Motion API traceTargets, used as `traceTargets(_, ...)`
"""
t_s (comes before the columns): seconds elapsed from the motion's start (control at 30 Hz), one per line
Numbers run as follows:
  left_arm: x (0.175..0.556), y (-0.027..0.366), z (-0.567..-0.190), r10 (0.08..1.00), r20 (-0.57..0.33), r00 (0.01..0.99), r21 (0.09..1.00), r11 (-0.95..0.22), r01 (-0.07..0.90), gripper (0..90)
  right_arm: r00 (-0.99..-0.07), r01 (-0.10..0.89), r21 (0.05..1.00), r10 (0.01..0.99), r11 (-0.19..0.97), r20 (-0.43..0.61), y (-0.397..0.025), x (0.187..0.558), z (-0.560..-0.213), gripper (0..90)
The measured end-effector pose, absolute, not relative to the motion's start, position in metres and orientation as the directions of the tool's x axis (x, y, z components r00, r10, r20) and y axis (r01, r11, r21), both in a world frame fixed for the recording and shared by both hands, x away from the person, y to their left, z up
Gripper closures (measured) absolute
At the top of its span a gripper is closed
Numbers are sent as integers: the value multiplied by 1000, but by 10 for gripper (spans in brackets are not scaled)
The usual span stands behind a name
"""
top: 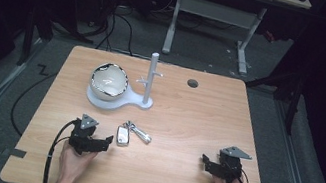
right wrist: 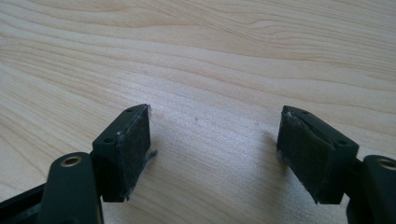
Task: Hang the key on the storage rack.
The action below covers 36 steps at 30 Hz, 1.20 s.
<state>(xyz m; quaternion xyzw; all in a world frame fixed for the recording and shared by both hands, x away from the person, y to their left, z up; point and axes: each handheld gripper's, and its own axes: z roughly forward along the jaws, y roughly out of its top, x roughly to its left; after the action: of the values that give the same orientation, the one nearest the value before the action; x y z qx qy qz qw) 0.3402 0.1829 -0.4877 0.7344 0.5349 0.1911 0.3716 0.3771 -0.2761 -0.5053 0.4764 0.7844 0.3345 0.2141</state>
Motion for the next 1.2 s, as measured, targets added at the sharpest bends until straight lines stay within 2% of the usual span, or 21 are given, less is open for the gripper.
traceTargets(0.8,371,130,-491,912,-110,396,707,-208,676,184,-454,605,729,891,322,-16,-276,377,-505,259)
traceTargets(1.2,380,124,-499,929,-67,364,694,-219,686,264,-454,604,729,891,322,-17,-276,377,-505,259)
